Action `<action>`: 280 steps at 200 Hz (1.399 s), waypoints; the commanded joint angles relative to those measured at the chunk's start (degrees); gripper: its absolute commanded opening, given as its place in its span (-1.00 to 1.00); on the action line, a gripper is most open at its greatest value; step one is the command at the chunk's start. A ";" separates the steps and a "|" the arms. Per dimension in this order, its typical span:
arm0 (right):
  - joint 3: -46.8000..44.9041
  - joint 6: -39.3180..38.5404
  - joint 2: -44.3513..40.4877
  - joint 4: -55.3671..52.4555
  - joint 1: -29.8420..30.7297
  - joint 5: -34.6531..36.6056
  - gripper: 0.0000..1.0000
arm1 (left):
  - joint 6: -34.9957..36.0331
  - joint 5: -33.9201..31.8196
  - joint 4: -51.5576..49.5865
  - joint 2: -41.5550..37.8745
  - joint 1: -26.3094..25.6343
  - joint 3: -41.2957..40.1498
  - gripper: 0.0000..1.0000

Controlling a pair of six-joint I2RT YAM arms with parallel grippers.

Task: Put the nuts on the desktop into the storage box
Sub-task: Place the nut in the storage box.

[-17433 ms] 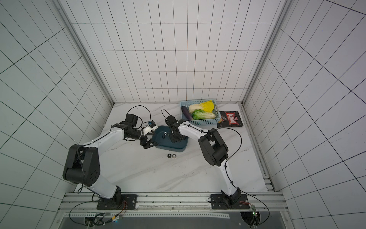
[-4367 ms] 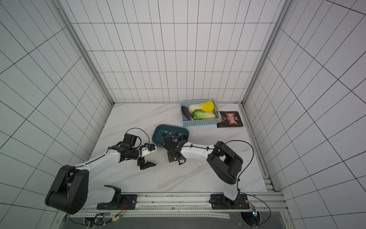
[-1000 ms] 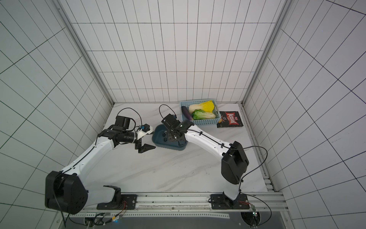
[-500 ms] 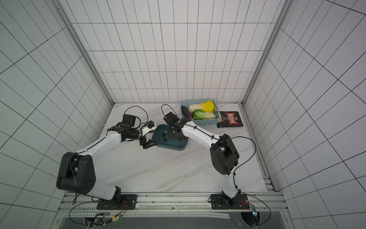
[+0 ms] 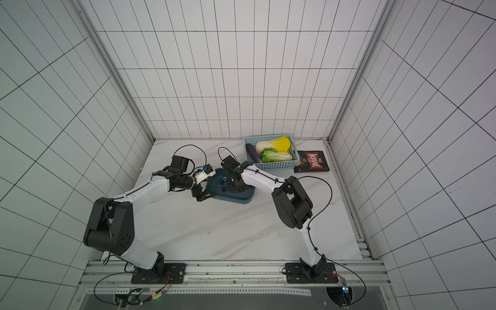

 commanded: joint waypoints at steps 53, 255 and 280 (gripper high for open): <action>-1.46 0.13 3.31 1.54 -0.54 -0.02 -0.51 | -0.79 -1.73 -0.18 0.89 -0.10 0.71 0.95; -0.08 0.00 5.55 -0.77 -0.81 3.47 -0.19 | -0.75 -2.87 -0.56 0.90 0.08 0.54 0.95; 0.05 -0.05 5.21 -0.78 -0.89 4.43 -0.13 | -0.75 -2.87 -0.57 0.84 0.17 0.54 0.95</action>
